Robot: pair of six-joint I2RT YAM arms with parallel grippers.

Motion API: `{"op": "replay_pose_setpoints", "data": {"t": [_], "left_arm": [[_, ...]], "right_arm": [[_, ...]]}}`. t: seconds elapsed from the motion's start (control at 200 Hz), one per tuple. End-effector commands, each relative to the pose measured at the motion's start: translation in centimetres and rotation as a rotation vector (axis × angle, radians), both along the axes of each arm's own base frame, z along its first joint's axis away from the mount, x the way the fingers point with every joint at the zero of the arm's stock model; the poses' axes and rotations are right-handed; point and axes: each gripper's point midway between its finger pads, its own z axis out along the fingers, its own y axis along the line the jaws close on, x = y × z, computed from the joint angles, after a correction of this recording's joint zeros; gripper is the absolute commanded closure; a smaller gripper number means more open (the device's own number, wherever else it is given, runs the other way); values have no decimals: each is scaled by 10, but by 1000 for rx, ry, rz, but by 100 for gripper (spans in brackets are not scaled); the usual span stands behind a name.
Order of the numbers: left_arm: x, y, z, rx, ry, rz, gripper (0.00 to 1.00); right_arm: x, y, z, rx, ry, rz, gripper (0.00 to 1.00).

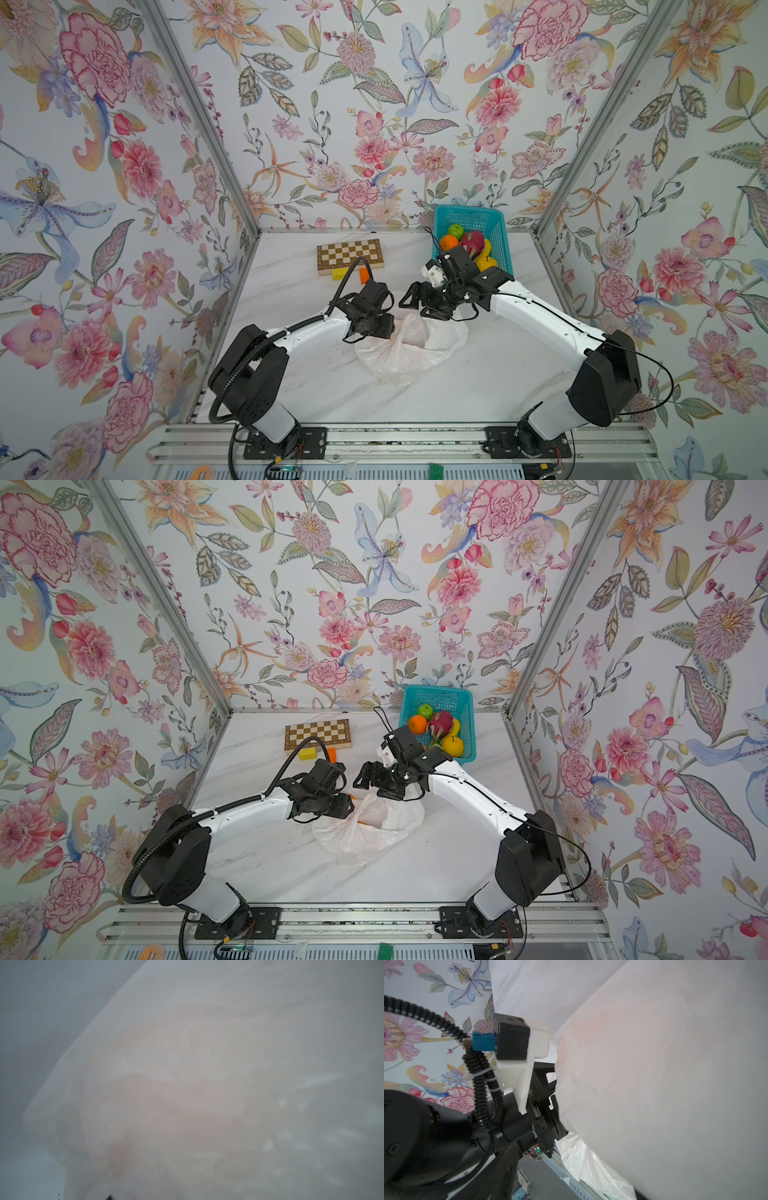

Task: Untie the knot of the plastic bag and take out the fruit
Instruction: 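Grasp the orange in the bag with the left gripper and lift it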

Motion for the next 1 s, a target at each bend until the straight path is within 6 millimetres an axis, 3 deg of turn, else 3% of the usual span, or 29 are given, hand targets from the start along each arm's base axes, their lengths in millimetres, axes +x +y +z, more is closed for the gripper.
{"op": "replay_pose_setpoints", "data": {"t": [0.0, 0.23, 0.37, 0.51, 0.54, 0.776, 0.996], "left_arm": [[5, -13, 30, -92, -121, -94, 64], [-3, -25, 60, -210, -269, -211, 65], [-9, -24, 74, -262, -386, -262, 64], [-12, -21, 92, -302, -535, -298, 61], [-12, -20, 97, -304, -568, -308, 61], [-19, -23, 110, -286, -700, -423, 59], [-12, -19, 118, -270, -777, -405, 59]], "right_arm": [[10, 8, -3, 49, 24, -30, 18], [47, 17, -14, 80, 18, -77, 18], [69, 23, -10, 104, 11, -79, 18], [68, 32, -20, 127, 108, -41, 17], [77, 23, -20, 127, 113, -62, 16], [77, 19, 17, 221, 104, -28, 9], [64, -7, 59, 330, 103, -54, 5]]}}
